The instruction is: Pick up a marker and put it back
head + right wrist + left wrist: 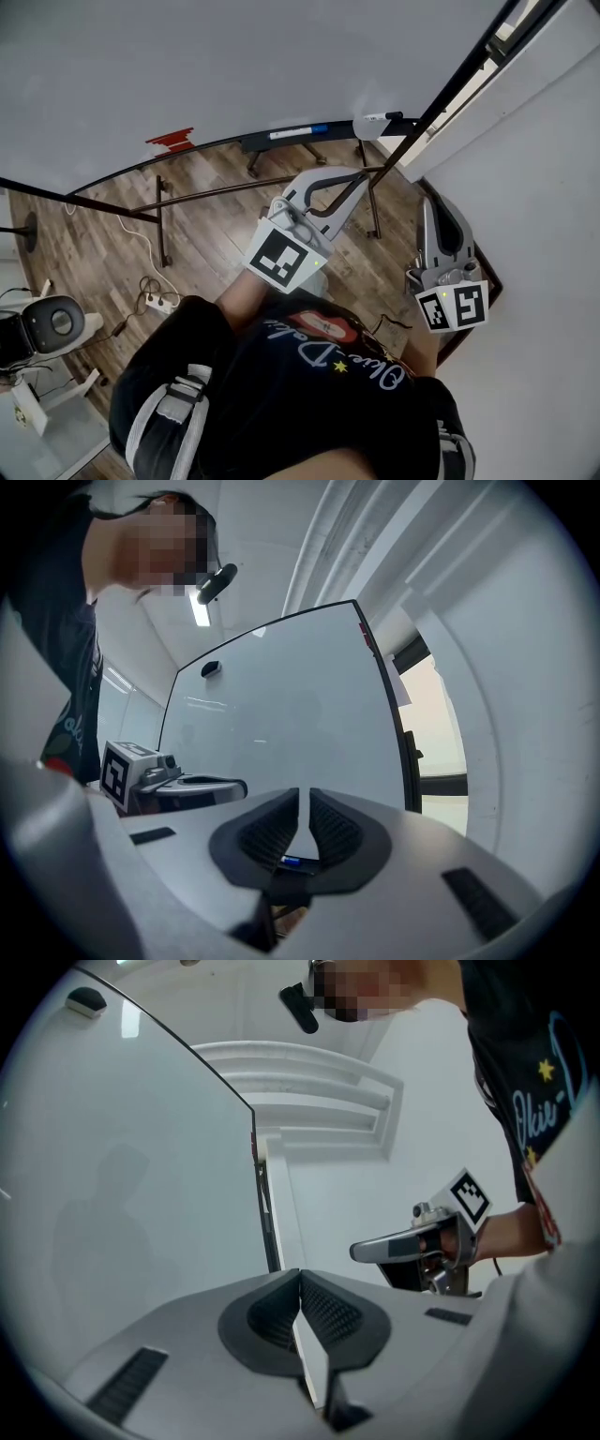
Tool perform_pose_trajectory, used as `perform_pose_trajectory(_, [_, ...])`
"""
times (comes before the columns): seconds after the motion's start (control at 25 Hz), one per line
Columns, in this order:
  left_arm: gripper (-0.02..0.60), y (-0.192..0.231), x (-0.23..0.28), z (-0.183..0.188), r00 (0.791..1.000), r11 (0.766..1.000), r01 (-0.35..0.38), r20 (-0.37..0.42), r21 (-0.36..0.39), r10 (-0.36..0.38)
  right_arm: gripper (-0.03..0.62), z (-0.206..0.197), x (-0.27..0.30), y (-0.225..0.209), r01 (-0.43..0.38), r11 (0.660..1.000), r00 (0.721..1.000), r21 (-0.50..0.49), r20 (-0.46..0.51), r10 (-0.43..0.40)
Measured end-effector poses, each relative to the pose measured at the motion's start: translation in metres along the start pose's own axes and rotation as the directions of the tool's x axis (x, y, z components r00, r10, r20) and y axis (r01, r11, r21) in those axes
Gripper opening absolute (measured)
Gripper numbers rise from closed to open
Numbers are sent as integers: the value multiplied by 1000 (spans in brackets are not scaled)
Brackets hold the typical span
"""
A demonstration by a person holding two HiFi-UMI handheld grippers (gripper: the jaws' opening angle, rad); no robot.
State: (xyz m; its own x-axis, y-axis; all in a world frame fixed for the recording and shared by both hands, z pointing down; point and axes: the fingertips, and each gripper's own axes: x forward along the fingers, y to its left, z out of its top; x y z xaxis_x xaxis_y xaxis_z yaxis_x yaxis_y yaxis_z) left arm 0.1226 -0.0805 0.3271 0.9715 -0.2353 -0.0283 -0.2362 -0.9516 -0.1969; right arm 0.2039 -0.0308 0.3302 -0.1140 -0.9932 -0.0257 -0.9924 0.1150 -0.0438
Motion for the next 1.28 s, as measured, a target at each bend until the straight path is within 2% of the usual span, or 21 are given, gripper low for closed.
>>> perform_pose_trajectory(0.36, [3, 35, 25, -9, 999, 999, -33, 19, -15, 33, 43, -6, 41, -22, -24, 1000, 999, -13, -22, 24])
perform_pose_trajectory(0.8, [3, 58, 47, -25, 998, 998, -56, -6, -12, 56, 83, -28, 77, -46, -30, 999, 996, -16, -82, 28])
perform_pose_trajectory(1.0, [3, 71, 51, -29, 993, 993, -115, -31, -14, 114, 101, -34, 96, -59, -66, 998, 992, -10, -110, 64])
perform_pose_trajectory(1.28, [3, 91, 63, -30, 973, 976, -220, -69, 12, 220, 117, -47, 129, -76, -151, 988, 974, -24, -176, 145])
